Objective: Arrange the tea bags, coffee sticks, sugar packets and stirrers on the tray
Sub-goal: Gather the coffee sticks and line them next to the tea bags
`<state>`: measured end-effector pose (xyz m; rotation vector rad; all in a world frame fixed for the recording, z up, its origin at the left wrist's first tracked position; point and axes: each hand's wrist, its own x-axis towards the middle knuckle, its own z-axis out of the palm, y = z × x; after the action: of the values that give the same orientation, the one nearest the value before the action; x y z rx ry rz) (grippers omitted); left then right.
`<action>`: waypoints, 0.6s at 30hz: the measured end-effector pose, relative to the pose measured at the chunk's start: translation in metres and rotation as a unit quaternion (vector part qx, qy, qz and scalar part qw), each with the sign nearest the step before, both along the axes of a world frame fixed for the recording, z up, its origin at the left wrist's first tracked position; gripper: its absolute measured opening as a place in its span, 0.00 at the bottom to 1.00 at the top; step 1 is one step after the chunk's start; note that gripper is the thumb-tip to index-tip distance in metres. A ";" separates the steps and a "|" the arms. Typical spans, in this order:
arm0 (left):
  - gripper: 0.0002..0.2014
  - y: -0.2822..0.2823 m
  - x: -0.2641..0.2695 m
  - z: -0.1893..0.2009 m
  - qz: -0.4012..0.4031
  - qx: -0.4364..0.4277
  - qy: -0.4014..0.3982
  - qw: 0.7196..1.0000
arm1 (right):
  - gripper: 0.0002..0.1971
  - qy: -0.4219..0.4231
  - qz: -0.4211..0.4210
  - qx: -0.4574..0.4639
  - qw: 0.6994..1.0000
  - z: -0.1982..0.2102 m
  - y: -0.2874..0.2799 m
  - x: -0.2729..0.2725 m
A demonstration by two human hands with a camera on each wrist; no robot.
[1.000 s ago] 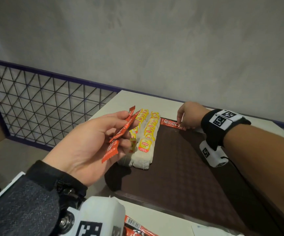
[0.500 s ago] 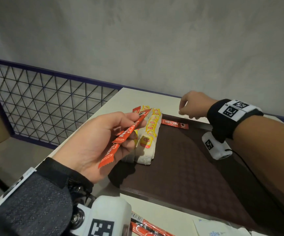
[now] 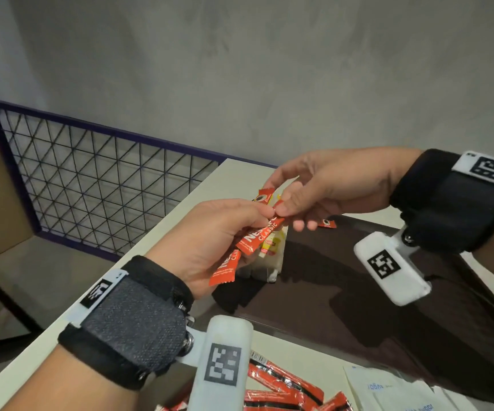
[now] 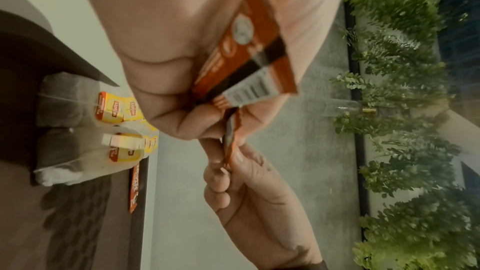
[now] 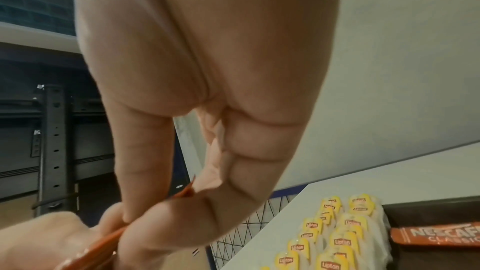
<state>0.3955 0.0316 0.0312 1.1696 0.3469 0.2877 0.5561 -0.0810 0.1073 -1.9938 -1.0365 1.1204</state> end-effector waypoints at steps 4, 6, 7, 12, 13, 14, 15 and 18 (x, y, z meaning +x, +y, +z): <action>0.06 0.001 -0.001 0.001 -0.005 -0.020 -0.012 1.000 | 0.21 -0.020 -0.016 0.010 1.000 0.009 -0.007 0.006; 0.06 0.005 0.001 0.000 -0.007 -0.028 -0.017 0.999 | 0.15 -0.057 -0.049 0.015 0.997 0.017 -0.015 0.017; 0.06 0.006 0.001 -0.001 -0.004 -0.034 -0.021 0.999 | 0.12 -0.075 -0.083 0.025 0.993 0.019 -0.019 0.027; 0.04 0.014 0.003 0.000 0.017 -0.067 -0.035 0.997 | 0.02 -0.118 -0.282 0.028 0.952 -0.001 -0.043 0.083; 0.04 0.015 0.003 -0.001 0.021 -0.075 -0.036 0.996 | 0.02 -0.124 -0.294 0.004 0.948 -0.010 -0.045 0.092; 0.05 0.017 0.004 -0.001 0.024 -0.082 -0.037 0.996 | 0.02 -0.129 -0.298 -0.022 0.946 -0.019 -0.047 0.100; 0.06 0.018 0.005 -0.002 0.027 -0.088 -0.039 0.995 | 0.02 -0.134 -0.295 -0.046 0.945 -0.029 -0.047 0.106; 0.07 0.021 0.007 -0.004 0.035 -0.101 -0.044 0.993 | 0.01 -0.178 -0.259 -0.110 0.943 -0.052 -0.040 0.117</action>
<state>0.4022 0.0521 0.0274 0.9438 0.3321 0.3567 0.6731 -0.1206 0.0555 -2.5146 -0.4988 0.6229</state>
